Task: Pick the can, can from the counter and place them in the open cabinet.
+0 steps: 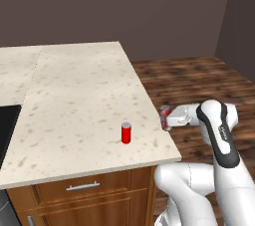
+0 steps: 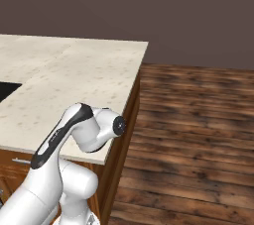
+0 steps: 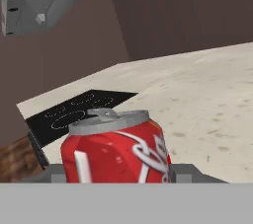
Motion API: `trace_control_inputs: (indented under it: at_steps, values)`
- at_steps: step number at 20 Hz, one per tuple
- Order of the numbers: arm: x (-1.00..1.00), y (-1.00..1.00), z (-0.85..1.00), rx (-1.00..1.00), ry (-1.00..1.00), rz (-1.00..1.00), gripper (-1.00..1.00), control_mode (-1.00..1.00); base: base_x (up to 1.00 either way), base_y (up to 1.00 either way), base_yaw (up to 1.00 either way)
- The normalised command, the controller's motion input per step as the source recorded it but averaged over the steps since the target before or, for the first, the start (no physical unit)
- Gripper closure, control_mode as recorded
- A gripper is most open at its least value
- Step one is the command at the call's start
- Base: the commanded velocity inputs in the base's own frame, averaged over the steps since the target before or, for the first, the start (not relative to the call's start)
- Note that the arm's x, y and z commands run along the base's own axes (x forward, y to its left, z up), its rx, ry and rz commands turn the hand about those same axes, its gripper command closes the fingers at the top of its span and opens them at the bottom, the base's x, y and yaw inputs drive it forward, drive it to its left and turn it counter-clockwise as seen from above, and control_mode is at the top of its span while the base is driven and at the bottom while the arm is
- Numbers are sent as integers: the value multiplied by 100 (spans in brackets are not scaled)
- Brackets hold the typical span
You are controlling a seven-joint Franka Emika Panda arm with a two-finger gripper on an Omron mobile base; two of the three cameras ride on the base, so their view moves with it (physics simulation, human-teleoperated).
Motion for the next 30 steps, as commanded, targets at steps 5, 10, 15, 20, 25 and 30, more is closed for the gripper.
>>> trace_control_inputs:
  at_steps: [5,10,15,20,25,30]
  values:
    - [-34,1,52,-14,-9,-12,100,-100,0,0,0]
    - [-27,0,52,-20,-2,-3,100,-100,0,0,0]
    - [-23,-2,45,-24,0,0,100,-100,0,0,0]
    - [-19,0,33,-22,0,0,100,-100,0,0,0]
    - [-1,0,1,-3,0,0,100,-100,0,0,0]
    - [0,0,0,0,0,0,100,100,0,0,0]
